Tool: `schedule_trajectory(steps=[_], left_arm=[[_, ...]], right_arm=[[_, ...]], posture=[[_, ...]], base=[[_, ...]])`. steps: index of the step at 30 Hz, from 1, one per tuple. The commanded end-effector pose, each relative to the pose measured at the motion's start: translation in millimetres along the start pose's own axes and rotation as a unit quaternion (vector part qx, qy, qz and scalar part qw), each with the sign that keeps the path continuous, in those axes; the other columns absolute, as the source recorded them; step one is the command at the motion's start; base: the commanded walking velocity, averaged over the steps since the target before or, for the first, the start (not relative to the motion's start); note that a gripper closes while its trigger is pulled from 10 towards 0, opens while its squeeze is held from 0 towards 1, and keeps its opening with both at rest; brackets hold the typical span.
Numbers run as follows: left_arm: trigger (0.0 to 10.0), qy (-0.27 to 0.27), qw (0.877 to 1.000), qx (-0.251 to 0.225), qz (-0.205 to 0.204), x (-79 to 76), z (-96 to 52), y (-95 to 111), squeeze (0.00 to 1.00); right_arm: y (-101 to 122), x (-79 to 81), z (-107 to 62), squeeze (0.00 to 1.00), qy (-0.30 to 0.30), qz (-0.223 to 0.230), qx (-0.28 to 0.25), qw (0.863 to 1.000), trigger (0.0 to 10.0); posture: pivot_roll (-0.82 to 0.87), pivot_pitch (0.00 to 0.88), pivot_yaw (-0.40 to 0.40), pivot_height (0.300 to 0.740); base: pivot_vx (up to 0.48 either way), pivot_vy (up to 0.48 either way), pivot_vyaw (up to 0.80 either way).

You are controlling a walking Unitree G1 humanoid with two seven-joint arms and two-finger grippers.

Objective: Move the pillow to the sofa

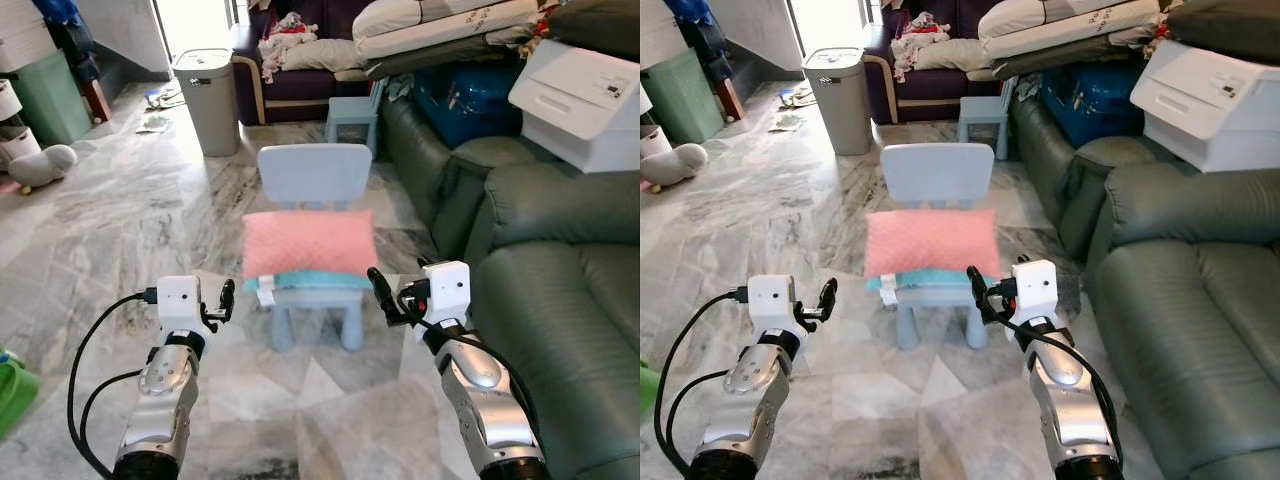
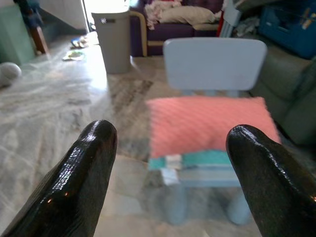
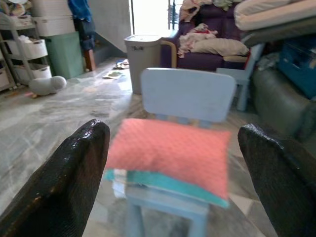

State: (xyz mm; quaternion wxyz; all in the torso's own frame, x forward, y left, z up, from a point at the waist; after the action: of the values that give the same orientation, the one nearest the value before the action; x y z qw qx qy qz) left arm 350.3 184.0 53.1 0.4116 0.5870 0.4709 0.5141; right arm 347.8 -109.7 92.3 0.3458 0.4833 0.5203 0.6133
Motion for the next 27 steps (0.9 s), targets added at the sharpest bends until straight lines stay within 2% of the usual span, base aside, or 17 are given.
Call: schedule_trajectory(steps=[1,9,14,24,27], left_arm=[[10.0,0.008,1.0,0.0,0.018,9.9,0.4,-0.1,0.0],[10.0,0.007,1.0,0.004,0.016,8.1,-0.2,-2.1,0.0],[10.0,0.008,1.0,-0.002,-0.003,7.9,-0.2,-0.3,0.0],[10.0,0.004,1.0,-0.007,0.002,6.9,0.7,3.7,0.0],[10.0,0.006,1.0,-0.006,0.0,8.9,0.7,3.0,0.0]], right_arm=[[4.7,10.2,4.2,0.0,0.011,-0.002,-0.01,1.0,10.0],[6.2,11.2,4.2,0.0,0.009,-0.006,-0.016,1.0,10.0],[6.0,12.3,4.2,0.0,0.009,-0.006,-0.017,1.0,10.0],[8.5,13.8,7.1,0.0,0.01,-0.005,-0.022,1.0,10.0],[9.1,15.2,8.2,0.0,0.011,-0.005,-0.023,1.0,10.0]], posture=[[-0.13,0.0,0.013,0.74],[-0.12,0.0,0.017,0.74],[-0.12,0.0,0.021,0.74],[-0.11,0.0,0.023,0.74],[-0.11,0.0,0.023,0.74]], base=[[0.424,0.0,0.0],[0.467,0.0,0.0],[0.0,0.0,0.0],[0.0,0.0,0.0],[0.265,0.0,0.0]])
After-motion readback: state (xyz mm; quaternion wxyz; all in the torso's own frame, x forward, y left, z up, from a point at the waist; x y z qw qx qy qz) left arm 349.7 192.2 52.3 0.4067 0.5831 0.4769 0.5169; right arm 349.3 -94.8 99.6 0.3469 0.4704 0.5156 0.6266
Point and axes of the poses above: a point about 5 cm out from each wrist's last joint towards the gripper, its own z axis pointing out of the wrist towards the gripper, its own y axis along the axis of the wrist's last joint, x = y × z, the point moved 6 cm from there along z, pointing out of the wrist towards the gripper, and after that the axes turned 13 degrees about z, right-handed, at the moved point
